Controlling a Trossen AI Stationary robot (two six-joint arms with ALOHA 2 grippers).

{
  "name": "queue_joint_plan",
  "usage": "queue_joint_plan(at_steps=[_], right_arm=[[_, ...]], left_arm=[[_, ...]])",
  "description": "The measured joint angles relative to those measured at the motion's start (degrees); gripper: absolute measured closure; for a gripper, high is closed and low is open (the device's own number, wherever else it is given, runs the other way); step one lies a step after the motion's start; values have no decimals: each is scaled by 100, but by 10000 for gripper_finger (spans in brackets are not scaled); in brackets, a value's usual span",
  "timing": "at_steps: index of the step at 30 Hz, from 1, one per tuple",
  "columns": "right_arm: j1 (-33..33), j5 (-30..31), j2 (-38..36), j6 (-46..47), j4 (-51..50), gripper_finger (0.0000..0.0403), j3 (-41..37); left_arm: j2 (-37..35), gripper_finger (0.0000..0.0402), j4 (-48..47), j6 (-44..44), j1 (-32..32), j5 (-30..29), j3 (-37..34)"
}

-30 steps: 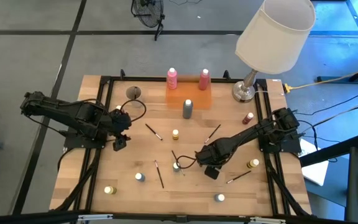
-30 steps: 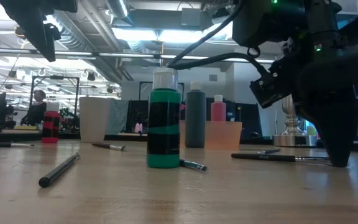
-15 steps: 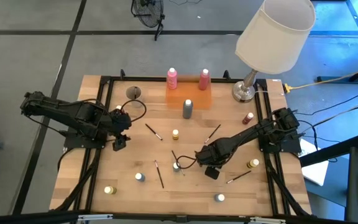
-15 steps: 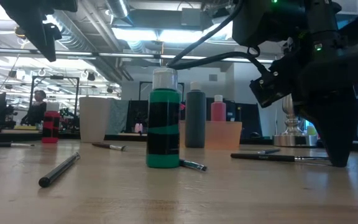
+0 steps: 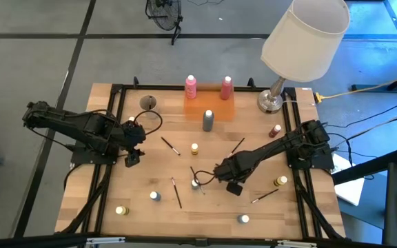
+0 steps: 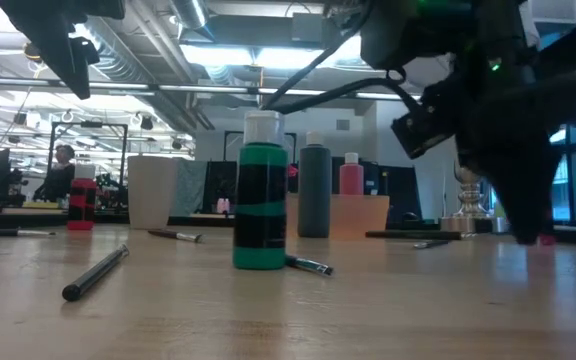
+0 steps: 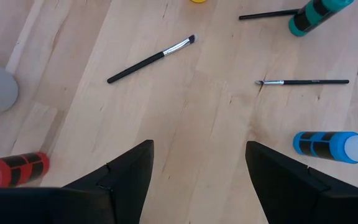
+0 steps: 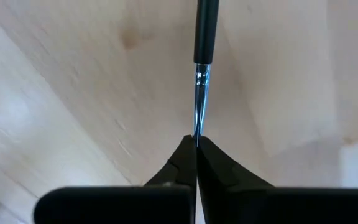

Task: Pick & Place Paint Supplies
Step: Put the silver paint brush into the white cup

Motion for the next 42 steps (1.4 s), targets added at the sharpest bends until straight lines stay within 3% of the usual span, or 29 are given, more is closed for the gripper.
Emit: queue_joint_plan(at_steps=[10, 15, 26, 37, 42], right_arm=[[41, -82, -17, -142, -606, 403, 586], [42, -59, -19, -302, -829, 403, 1234], [-41, 895, -39, -534, -2285, 403, 2640], [-119, 872, -39, -839, -2480, 403, 3391], [-268, 456, -39, -975, -2490, 403, 3854]], left_arm=[[0, 151, 2, 40, 0, 0, 0], [-1, 151, 0, 48, 0, -68, 0], [0, 151, 66, -211, 0, -146, 0], [0, 151, 1376, -436, -38, -71, 0], [0, 151, 2512, 343, -315, -9, 2]])
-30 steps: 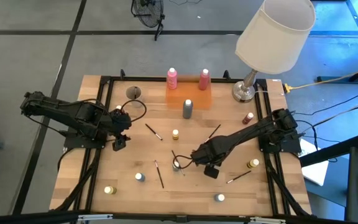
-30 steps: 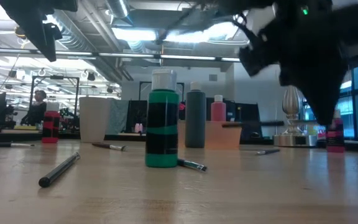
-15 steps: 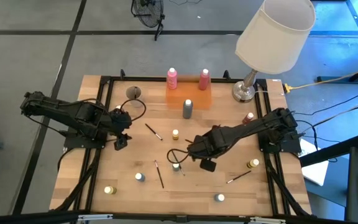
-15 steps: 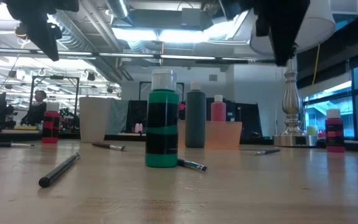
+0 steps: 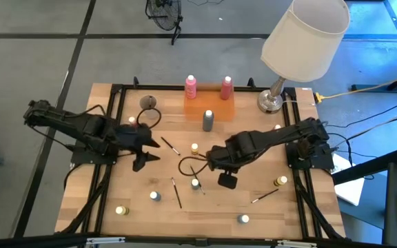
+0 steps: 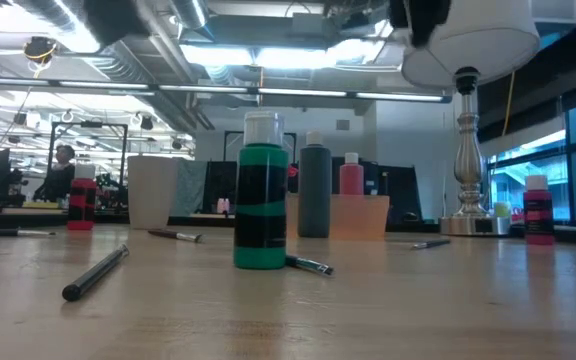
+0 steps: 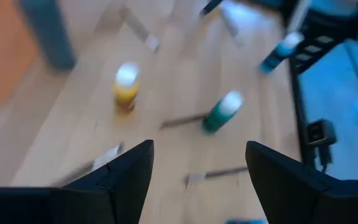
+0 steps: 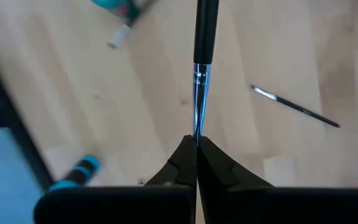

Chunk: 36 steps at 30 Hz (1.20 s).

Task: Pick & Place Paint Supplies
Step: Put the silver paint brush into the white cup

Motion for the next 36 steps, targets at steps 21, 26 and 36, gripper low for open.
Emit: queue_joint_plan(at_steps=[21, 26, 36], right_arm=[[-720, -1965, -2, 474, 1464, 403, 969], [-889, -1757, -2, 546, 1700, 403, 969], [-1027, -1473, -2, 649, 3010, 403, 953]], left_arm=[[158, 151, -330, 3295, -951, -3443, 1025], [253, 151, -349, 3821, -1135, -4494, 1025], [496, 151, -414, 5111, -1548, -6453, 1025]])
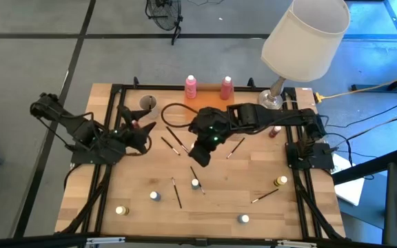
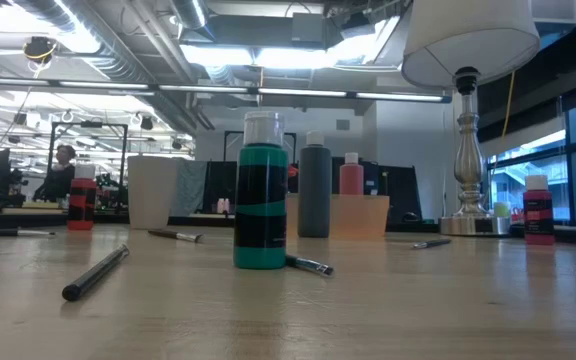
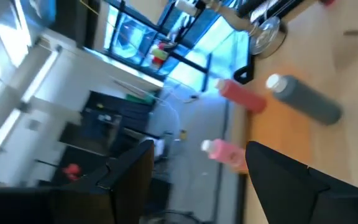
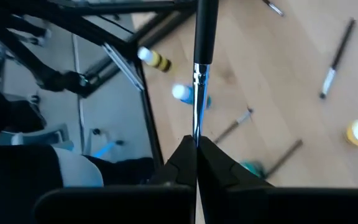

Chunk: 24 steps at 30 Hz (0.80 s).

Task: Pick & Place Paint Supplies
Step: Put the silver paint brush into the white cup

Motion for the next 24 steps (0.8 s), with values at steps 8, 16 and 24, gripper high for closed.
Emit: queue_joint_plan(at_steps=[8, 16, 24], right_arm=[[-74, 138, 0, -2, 236, 403, -4], [-102, 301, 0, 131, 342, 403, -7], [-137, 304, 0, 735, 863, 403, -7]], left_arm=[[262, 151, 105, 1003, -256, -83, 0], [474, 151, 193, 1623, -269, -496, 0], [586, 151, 476, 2200, -269, -1326, 0]])
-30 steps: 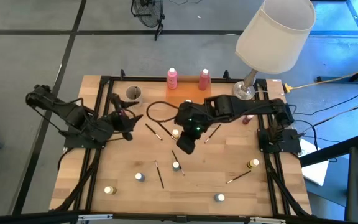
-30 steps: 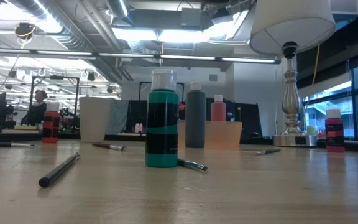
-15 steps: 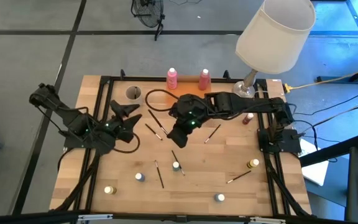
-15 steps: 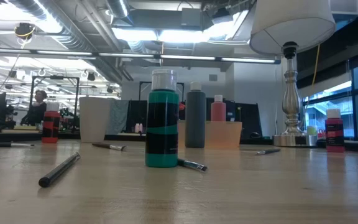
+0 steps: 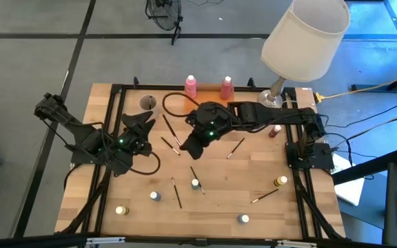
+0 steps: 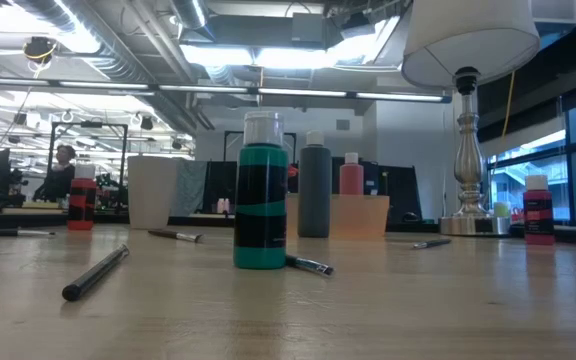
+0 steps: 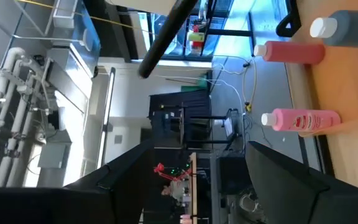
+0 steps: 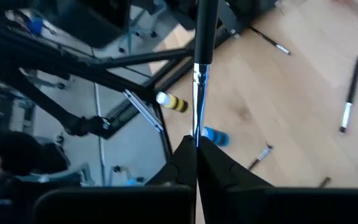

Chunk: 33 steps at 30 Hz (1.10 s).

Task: Pick & Place Paint Supplies
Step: Put the silver paint brush into the white cup

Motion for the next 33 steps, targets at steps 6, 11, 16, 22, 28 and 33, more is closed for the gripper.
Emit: queue_joint_plan(at_steps=[6, 11, 16, 22, 28, 33], right_arm=[[-111, 0, 2, 302, 24, 403, 0], [-194, 83, 2, 422, -222, 403, 0], [-278, 60, 2, 524, -330, 403, -2], [-302, -173, 2, 767, -114, 403, -2], [-286, -455, 4, 951, 47, 403, -2], [-286, -457, 4, 1046, 43, 403, -2]], left_arm=[[44, 151, 592, 312, -95, 340, 0], [37, 151, 1632, 1027, -172, 809, 0], [-28, 151, 1716, 1050, -173, 800, 0], [-18, 151, 1735, 1565, -68, 1269, 0], [-18, 151, 2114, 2029, 144, 1596, 0], [-18, 151, 2325, 2050, 362, 2029, 0]])
